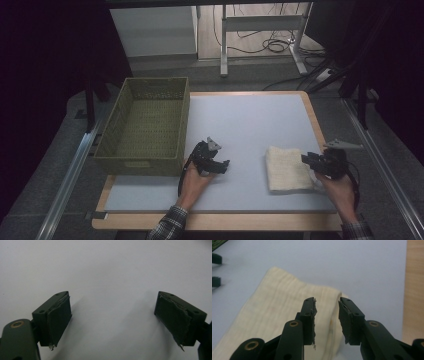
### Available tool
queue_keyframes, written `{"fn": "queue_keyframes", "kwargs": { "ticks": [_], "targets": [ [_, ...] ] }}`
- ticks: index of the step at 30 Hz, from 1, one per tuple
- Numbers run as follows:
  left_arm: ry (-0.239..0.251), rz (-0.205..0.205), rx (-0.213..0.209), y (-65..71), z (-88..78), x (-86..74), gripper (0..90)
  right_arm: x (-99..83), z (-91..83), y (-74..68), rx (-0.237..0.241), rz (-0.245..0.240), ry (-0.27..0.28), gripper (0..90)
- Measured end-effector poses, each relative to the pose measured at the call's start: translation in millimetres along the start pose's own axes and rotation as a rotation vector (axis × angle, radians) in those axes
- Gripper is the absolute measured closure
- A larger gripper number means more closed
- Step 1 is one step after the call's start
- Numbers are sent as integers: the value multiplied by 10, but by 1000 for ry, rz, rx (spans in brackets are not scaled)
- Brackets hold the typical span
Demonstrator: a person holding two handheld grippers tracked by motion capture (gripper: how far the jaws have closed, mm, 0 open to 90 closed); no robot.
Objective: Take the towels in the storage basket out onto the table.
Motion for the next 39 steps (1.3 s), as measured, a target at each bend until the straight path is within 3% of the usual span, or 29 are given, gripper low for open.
{"fn": "queue_keyframes", "kwargs": {
  "ticks": [5,8,10,17,23,27,29,33,37,39],
  "targets": [
    [-1,0,0,-1,0,-1,142,105,384,99,-30,-11,-46,665],
    [-1,0,-2,-2,0,-1,142,70,501,125,-36,-25,-69,816],
    [-2,0,-3,-5,0,-1,141,59,496,105,-29,-37,-59,885],
    [-3,-2,-5,-6,1,-2,142,142,236,124,-37,-29,15,893],
    [-6,-4,-5,-6,0,-3,141,1,392,255,-62,-4,-53,882],
    [-9,-14,-28,-5,8,23,161,-8,345,269,-47,19,-22,788],
    [-13,-8,-38,22,22,106,169,18,253,249,-49,2,-10,749],
    [30,29,-92,223,39,450,166,-8,60,187,-41,-17,0,697],
    [57,71,-149,446,160,834,150,-159,-109,114,-27,-26,-10,658],
    [63,72,-168,516,241,954,147,-246,-181,76,-18,-25,-17,636]
  ]
}}
Point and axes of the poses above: each handheld gripper's, and its own axes: z roughly forward along the jaws, x roughly out of its top, y roughly to its right, the point moved 7 cm from there along z, roughly forward along the jaws, and after that the axes turned 3 degrees about z, right-handed, at the moved point
